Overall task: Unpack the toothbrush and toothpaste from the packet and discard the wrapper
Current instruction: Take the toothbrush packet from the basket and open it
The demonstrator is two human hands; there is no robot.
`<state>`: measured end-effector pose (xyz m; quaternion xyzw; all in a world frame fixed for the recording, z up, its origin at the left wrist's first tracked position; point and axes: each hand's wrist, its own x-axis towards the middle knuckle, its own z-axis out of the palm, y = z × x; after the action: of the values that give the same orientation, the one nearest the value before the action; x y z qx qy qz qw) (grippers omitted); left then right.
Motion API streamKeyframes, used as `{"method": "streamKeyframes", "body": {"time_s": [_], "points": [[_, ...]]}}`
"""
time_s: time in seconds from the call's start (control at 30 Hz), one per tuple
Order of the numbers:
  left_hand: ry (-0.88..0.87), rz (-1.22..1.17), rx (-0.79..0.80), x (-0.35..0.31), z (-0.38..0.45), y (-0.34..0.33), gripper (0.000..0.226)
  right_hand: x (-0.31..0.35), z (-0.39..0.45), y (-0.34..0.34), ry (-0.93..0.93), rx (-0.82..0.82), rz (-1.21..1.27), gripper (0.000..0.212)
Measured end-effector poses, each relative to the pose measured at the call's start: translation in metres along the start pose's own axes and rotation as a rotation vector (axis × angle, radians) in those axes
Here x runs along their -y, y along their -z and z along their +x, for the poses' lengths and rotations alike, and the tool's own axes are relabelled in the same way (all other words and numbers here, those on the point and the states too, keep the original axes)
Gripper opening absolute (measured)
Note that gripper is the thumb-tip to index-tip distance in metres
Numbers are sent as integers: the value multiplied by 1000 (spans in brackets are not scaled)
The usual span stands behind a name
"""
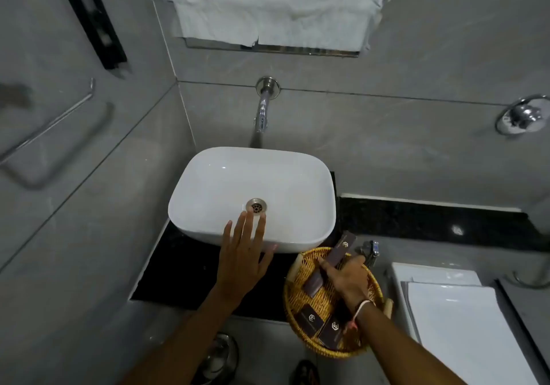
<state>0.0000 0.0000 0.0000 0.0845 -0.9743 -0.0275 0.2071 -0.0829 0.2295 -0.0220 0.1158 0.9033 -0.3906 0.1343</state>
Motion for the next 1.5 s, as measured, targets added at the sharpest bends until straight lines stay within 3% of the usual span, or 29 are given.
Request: {"method": "streamKeyframes", "body": {"time_s": [0.13,0.27,0.37,0.43,0.53,0.67,0.9,1.17,1.27,1.4,1.5], "points": [[-4,-27,25,1,4,4,72,2,4,-13,-113,-19,103,55],[10,-199,-25,-1,9,15,66,-1,6,-8,-177,-100,229,43],[184,-666,-10,-5,13,34,50,11,-1,16,74,-157,383,40],[398,-1060,52,-4,21,52,35,29,-3,39,353,-75,395,43],[611,-1546,153,8,34,82,34,77,1,74,793,107,134,46],[497,-1768,147,29,35,109,43,151,-5,96,1122,173,-293,43],[543,-1768,-54,51,21,123,34,231,-33,93,1261,161,-712,46],[772,-1770,-199,47,28,130,20,277,-56,79,1379,63,-916,51],[788,-2035,-211,43,25,126,25,295,-63,88,1431,-17,-977,55],[1004,-2457,-167,45,28,120,34,313,-86,99,1487,-180,-1052,66],[1082,-2491,-166,45,28,115,43,313,-111,85,1560,-159,-1179,68]]}}
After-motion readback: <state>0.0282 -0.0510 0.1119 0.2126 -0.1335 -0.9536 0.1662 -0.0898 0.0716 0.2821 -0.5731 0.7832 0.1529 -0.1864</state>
